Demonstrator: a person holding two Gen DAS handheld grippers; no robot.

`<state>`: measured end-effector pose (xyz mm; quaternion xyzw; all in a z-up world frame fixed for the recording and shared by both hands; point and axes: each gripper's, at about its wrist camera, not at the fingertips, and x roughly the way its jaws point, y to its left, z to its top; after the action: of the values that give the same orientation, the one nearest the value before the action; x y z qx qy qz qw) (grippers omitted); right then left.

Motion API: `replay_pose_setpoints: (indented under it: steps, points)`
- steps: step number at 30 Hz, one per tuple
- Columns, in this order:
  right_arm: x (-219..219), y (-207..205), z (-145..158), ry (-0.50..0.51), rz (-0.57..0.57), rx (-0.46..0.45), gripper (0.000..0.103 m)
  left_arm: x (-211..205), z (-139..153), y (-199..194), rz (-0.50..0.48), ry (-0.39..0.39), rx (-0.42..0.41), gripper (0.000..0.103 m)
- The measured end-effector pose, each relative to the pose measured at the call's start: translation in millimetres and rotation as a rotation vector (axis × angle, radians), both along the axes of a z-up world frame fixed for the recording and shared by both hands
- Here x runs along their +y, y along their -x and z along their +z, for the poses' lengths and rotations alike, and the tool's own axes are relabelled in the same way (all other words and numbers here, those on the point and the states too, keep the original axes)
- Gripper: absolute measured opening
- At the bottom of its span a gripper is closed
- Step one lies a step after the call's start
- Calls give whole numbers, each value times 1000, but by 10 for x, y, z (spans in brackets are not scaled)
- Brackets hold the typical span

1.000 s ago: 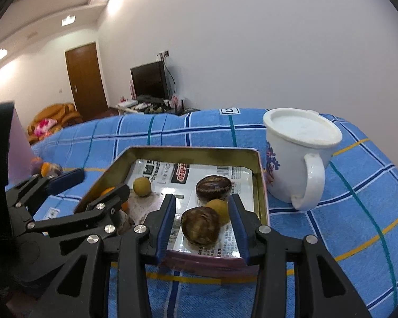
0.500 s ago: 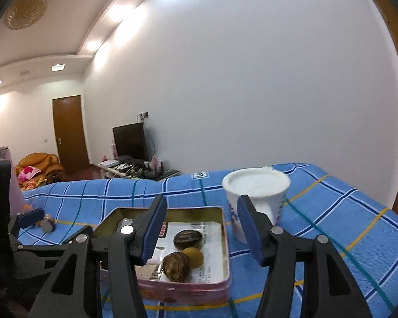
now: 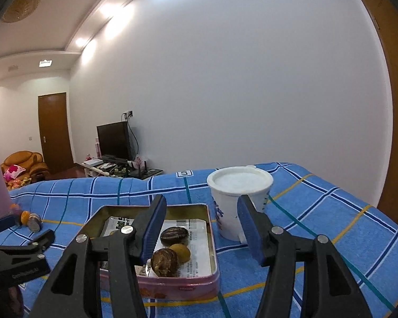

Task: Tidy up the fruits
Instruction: 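Move both open tools back toward the fruits beside the kettle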

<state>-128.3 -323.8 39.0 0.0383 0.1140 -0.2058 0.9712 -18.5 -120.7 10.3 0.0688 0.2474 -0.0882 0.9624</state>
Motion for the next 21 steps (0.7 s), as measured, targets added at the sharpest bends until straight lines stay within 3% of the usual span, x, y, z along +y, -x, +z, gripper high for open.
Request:
replay_pose_setpoints:
  steps: [6,21]
  points:
    - [126,-35,-8,30,-11,32,58,219,-5,-9,21,4,13,102]
    - [450,-262,-83,-23,-9,116,58,691,-30,-82,70,10,28,102]
